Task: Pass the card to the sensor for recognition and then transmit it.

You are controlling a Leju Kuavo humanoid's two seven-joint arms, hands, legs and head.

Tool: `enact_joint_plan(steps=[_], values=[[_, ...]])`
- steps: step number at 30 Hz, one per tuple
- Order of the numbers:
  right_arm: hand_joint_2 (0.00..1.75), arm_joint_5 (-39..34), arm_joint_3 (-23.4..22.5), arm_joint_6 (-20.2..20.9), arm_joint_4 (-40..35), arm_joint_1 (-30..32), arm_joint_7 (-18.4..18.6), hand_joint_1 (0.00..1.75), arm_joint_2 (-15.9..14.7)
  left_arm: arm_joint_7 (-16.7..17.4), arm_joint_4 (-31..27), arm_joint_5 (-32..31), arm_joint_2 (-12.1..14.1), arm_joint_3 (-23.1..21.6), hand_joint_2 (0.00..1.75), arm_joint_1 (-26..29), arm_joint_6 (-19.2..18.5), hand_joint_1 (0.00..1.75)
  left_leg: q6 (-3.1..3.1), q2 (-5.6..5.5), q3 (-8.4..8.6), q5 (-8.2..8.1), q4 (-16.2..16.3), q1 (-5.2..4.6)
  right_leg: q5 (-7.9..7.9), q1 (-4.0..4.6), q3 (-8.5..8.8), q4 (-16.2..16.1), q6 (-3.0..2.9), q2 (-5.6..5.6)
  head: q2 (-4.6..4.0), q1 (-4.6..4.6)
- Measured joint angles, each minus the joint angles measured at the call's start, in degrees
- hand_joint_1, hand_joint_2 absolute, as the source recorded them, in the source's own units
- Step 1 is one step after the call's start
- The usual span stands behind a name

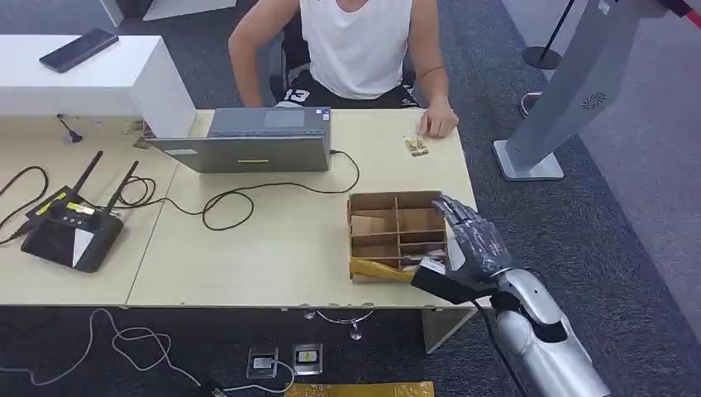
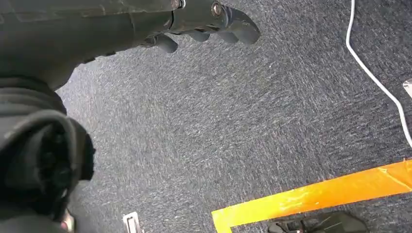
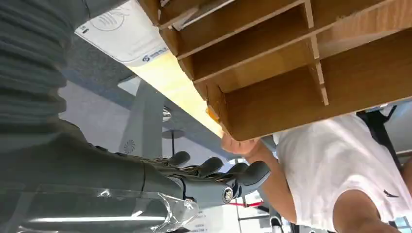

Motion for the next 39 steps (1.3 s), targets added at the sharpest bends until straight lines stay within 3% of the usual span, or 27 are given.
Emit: enact_joint_plan(steps=[39], values=[[1.75, -0.9, 2.4, -1.3, 6.1, -0.8, -2.6, 0.0, 2.4, 0.2, 0.0, -0.4, -0.3, 0.0, 0.0, -0.3, 0.0, 0.0, 0.0, 0.0, 0.0, 0.0, 0.0, 0.0, 0.0, 0.0, 0.0, 0.0, 0.0, 0.0, 0.0, 0.0]])
